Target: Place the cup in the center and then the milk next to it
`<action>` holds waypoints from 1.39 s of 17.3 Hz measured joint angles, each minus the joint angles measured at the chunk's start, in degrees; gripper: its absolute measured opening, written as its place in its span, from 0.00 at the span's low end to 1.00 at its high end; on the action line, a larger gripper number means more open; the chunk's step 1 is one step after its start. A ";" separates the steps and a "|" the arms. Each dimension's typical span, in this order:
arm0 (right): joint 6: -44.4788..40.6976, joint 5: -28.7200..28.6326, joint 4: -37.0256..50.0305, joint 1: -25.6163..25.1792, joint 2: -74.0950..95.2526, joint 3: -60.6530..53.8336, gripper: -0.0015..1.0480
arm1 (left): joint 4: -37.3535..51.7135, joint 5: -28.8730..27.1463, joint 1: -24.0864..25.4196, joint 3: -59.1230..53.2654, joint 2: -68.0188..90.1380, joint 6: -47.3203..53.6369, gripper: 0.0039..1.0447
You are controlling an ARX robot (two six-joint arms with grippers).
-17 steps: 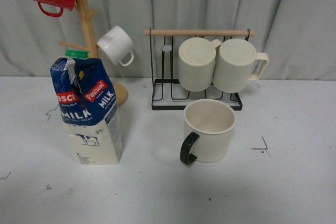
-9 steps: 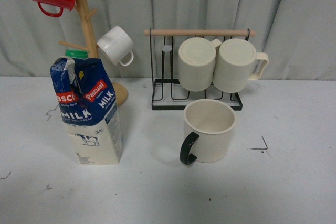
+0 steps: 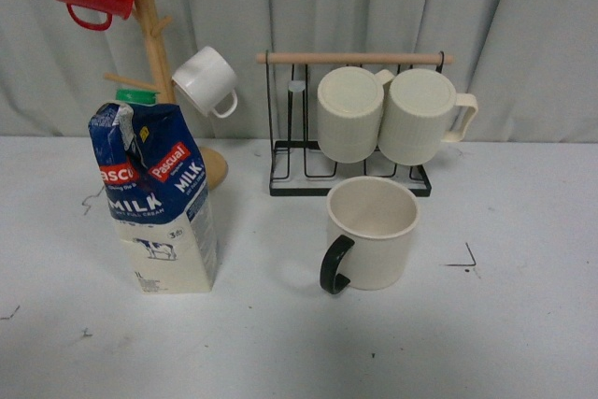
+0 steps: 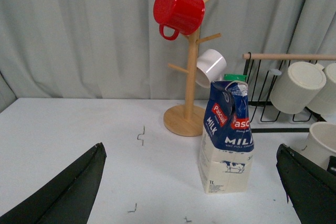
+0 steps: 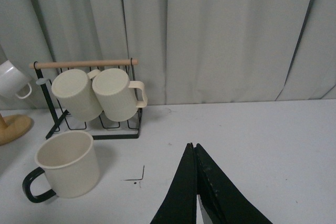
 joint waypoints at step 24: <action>-0.02 -0.15 -13.42 0.00 -12.94 0.00 0.94 | 11.93 -1.86 -5.95 35.78 68.50 -14.43 0.94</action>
